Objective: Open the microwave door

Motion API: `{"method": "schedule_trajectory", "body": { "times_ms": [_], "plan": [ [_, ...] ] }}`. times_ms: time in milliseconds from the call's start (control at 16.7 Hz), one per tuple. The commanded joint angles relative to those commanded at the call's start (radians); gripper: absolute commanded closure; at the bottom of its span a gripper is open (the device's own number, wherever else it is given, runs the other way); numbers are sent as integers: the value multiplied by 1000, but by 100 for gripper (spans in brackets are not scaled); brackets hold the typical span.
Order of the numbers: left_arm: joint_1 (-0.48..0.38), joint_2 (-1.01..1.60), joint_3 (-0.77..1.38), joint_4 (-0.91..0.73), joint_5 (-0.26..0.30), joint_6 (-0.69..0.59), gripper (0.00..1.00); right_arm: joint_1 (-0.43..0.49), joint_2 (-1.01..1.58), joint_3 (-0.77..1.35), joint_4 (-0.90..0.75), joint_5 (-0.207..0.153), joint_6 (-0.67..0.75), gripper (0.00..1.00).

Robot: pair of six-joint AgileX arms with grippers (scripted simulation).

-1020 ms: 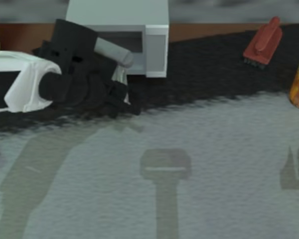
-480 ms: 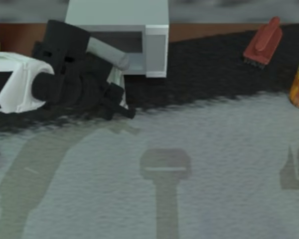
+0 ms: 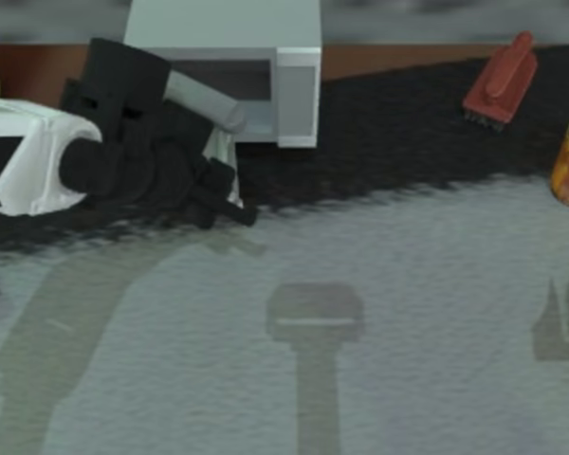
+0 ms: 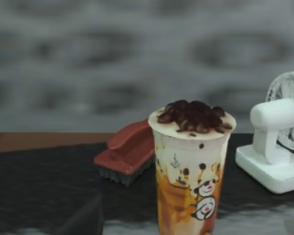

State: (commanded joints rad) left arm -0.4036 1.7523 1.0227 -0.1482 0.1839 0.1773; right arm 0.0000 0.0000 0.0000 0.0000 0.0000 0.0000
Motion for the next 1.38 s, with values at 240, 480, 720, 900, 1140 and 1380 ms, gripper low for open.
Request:
{"method": "schedule_trajectory", "body": {
  "times_ms": [240, 480, 720, 900, 1140, 1380],
  "plan": [
    [0, 0, 0, 0, 0, 0, 100, 0, 0, 0, 0, 0, 0, 0],
    [0, 0, 0, 0, 0, 0, 100, 0, 0, 0, 0, 0, 0, 0],
    [0, 0, 0, 0, 0, 0, 100, 0, 0, 0, 0, 0, 0, 0],
    [-6, 0, -1, -2, 9, -3, 100, 0, 0, 0, 0, 0, 0, 0],
    [15, -11, -9, -7, 34, 36, 100, 0, 0, 0, 0, 0, 0, 0],
    [30, -17, -17, -14, 54, 68, 100, 0, 0, 0, 0, 0, 0, 0]
  ]
}}
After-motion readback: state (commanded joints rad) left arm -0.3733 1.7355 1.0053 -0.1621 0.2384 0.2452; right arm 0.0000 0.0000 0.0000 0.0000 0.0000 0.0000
